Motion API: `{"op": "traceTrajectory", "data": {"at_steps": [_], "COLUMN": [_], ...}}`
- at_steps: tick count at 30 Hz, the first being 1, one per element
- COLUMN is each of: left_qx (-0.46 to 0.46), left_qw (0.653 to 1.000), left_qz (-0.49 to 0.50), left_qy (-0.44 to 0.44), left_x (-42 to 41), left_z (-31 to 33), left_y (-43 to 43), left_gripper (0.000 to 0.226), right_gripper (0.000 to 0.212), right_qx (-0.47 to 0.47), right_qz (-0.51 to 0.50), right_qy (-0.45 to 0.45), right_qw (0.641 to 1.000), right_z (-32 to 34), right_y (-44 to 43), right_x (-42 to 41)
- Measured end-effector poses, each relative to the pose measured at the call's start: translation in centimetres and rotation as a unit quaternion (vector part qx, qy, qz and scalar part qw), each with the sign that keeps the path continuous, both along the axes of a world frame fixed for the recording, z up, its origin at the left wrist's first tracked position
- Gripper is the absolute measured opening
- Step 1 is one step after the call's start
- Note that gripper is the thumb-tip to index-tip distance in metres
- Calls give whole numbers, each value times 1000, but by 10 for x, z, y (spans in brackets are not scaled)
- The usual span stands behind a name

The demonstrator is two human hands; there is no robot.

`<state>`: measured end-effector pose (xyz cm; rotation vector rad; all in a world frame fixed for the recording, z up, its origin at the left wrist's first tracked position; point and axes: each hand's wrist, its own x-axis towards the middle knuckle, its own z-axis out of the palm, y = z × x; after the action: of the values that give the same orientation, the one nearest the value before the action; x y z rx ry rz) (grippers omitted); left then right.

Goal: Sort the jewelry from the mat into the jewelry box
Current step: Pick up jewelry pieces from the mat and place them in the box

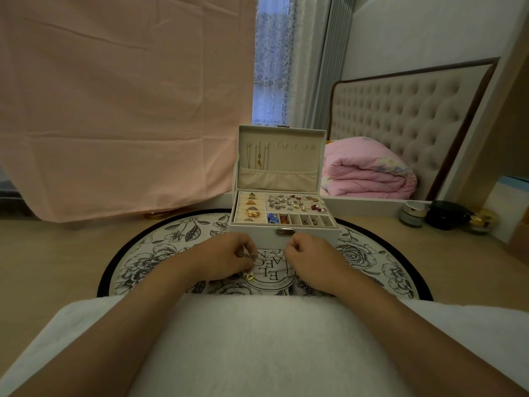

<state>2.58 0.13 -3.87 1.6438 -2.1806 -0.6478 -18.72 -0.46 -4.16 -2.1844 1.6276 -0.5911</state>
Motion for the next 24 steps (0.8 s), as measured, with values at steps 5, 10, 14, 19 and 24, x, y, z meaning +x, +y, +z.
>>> {"op": "traceTrajectory", "data": {"at_steps": [5,10,14,19,24], "left_qx": [-31,1,-35,-89,-40], "left_qw": [999,1000,993,969,963], "left_qz": [-5,19,70,83,58], "left_qy": [8,-3,-86,-217,-259], "left_x": [2,5,11,19,23], "left_z": [7,10,11,15,23], "left_y": [1,2,1,3,5], "left_gripper": [3,13,15,14,17], "right_gripper": [27,39,46,27,36], "right_qx": [-39,-49,-31,62,113], "right_qz": [-3,10,37,120,162], "right_qy": [94,139,58,-49,-130], "right_qw": [995,989,997,990,972], "right_z": [2,-2,1,7,15], "right_y": [3,2,2,6,3], "right_x": [2,-2,-4,-7,-13]}}
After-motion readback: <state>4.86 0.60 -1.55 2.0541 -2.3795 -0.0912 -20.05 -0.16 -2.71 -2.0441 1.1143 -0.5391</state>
